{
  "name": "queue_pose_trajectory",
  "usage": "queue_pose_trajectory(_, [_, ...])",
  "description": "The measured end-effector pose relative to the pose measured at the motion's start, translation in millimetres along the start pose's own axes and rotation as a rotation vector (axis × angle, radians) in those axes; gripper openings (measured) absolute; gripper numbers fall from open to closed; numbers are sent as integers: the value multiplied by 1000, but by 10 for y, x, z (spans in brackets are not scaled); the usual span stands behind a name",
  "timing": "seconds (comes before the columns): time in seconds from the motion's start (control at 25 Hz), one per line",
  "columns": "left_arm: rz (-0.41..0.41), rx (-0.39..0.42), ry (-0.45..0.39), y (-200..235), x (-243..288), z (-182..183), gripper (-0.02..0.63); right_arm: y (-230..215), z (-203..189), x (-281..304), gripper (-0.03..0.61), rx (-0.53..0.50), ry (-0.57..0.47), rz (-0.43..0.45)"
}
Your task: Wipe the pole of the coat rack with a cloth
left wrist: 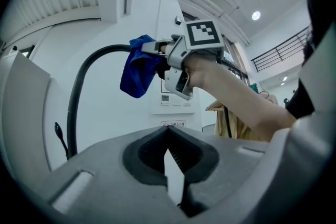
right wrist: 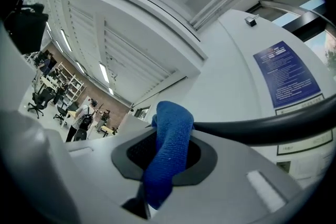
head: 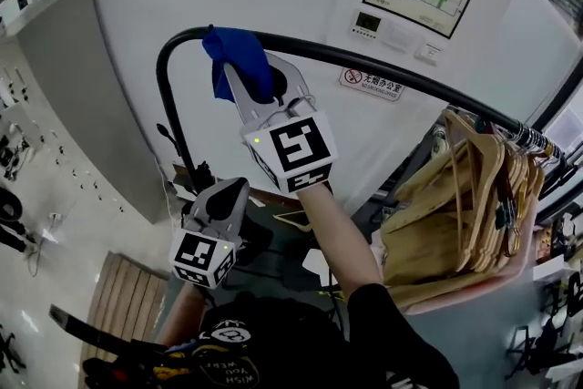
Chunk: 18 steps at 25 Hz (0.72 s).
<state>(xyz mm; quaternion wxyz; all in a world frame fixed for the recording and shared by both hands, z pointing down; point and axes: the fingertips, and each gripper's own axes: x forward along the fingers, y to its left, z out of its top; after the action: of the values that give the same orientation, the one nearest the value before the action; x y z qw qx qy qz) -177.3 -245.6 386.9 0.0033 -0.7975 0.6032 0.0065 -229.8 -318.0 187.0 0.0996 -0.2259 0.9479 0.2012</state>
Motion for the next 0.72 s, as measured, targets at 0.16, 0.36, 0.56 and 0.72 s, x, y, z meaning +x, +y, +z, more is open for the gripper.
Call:
queue_pose_trajectory(0.16, [-86, -1, 3, -240, 226, -24, 5, -415, 69, -536, 61, 12, -17, -95])
queue_pose_trajectory(0.36, [-239, -7, -13, -797, 602, -39, 5, -1143, 167, -1566, 61, 12, -22, -295])
queue_pose_trajectory(0.56, [-374, -15, -17, -1351, 850, -66, 5, -2065, 213, -2822, 61, 18, 2, -585])
queue_pose_trajectory(0.72, [-437, -11, -17, -1623, 910, -63, 5, -2527, 274, -3529, 61, 35, 1, -755])
